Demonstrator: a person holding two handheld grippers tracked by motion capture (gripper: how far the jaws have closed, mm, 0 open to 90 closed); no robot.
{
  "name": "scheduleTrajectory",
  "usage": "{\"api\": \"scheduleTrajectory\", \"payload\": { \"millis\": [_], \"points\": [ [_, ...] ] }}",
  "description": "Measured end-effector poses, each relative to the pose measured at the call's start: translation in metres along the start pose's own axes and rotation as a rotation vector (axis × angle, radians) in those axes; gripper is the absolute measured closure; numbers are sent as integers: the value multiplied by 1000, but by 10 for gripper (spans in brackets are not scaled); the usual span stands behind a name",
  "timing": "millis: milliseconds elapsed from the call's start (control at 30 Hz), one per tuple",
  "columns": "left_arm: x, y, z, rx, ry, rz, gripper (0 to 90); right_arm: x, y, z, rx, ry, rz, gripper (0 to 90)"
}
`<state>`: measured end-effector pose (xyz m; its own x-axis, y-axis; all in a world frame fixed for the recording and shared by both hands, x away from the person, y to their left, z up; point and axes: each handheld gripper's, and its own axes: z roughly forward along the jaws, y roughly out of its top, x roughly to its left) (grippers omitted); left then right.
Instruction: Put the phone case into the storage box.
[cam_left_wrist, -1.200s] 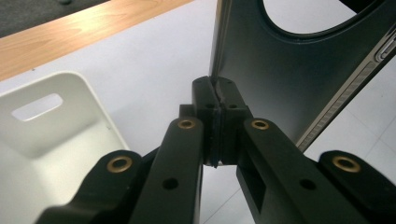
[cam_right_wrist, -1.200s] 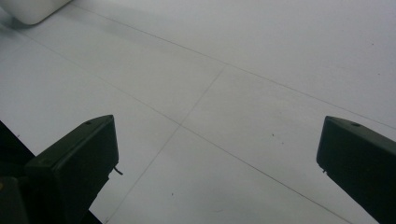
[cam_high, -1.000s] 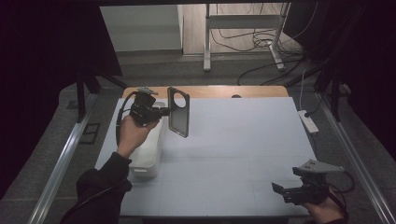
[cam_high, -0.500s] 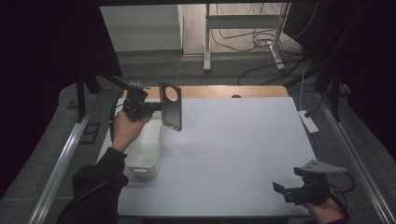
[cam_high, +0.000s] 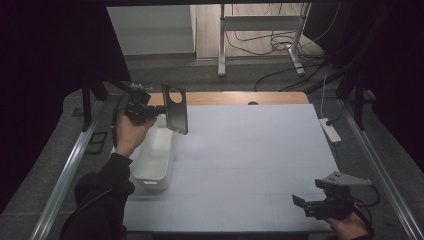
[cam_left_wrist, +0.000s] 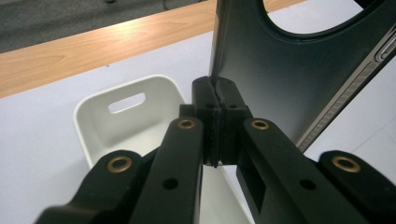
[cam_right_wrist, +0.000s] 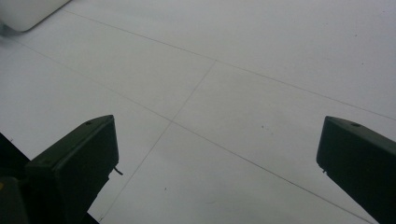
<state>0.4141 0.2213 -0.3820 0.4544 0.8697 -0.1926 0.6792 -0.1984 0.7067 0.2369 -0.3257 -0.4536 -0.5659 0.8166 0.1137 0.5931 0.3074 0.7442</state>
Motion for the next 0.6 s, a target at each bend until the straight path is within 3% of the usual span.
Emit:
{"api": "scheduleTrajectory", "payload": {
  "millis": [600],
  "points": [
    [16, 4, -2, -7, 42, -23, 887, 0, 0, 1, 13, 1, 5, 0]
  ]
}}
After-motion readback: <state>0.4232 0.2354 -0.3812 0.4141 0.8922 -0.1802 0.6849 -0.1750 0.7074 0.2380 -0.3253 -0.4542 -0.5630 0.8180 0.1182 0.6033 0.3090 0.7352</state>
